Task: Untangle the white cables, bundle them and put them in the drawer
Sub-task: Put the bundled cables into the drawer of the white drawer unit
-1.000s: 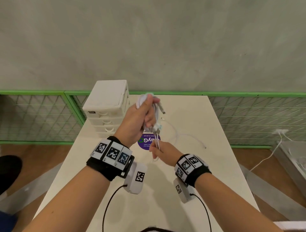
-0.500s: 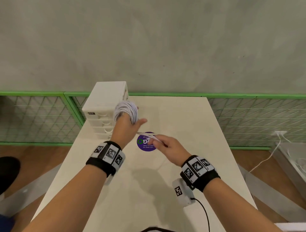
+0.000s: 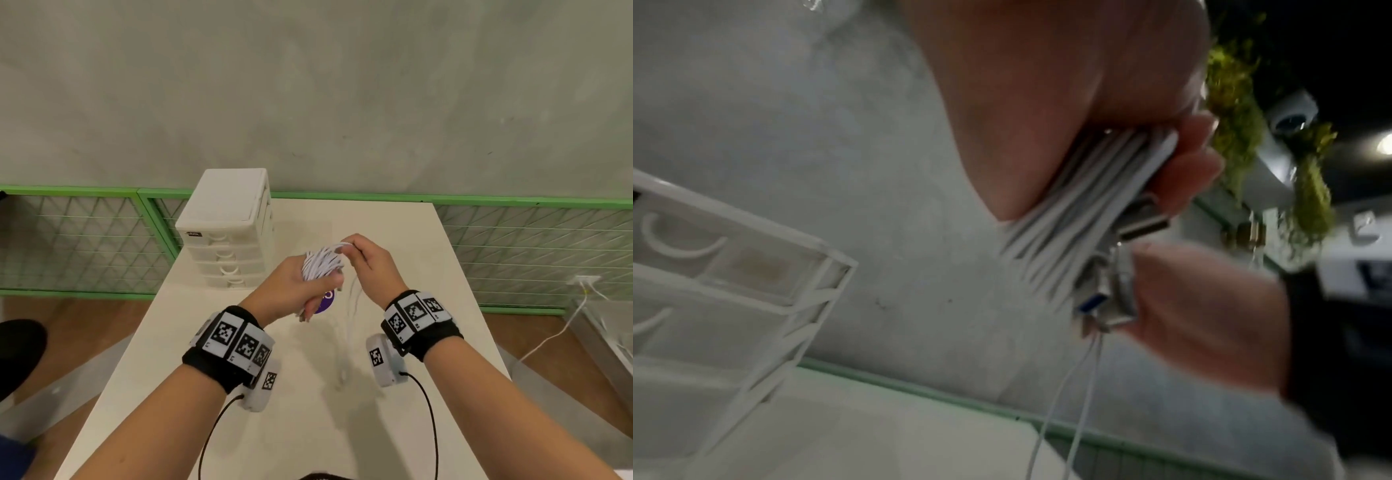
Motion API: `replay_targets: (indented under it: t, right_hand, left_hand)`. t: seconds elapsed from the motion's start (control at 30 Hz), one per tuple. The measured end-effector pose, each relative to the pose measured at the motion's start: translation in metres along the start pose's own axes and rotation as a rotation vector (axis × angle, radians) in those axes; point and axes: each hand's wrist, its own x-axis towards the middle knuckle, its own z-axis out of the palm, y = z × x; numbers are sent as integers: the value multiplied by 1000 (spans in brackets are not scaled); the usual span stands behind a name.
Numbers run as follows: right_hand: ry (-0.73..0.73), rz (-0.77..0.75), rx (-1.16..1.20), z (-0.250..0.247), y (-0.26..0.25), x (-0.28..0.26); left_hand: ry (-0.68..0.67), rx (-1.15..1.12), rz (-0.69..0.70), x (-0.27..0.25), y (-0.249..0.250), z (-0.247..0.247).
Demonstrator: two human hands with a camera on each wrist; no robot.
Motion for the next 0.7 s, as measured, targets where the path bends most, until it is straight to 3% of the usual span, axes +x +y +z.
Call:
replay_targets:
  t: [0.17, 0.23, 0.5, 0.6, 0.7]
  right_hand:
    - [-90, 171, -129, 9, 10, -10]
    - [-121, 163, -161, 13, 13, -14]
    - [-387, 199, -274, 29, 47, -48]
    - [-406, 171, -263, 29, 47, -50]
    - [-323, 44, -171, 27, 42, -47]
  left_hand:
    - [-56, -171, 189, 0, 36, 8]
    - [-58, -232, 256, 3, 39, 10]
    - [311, -506, 333, 28, 50, -2]
    - [495, -393, 322, 35, 35, -7]
    - [578, -17, 329, 44, 2, -15]
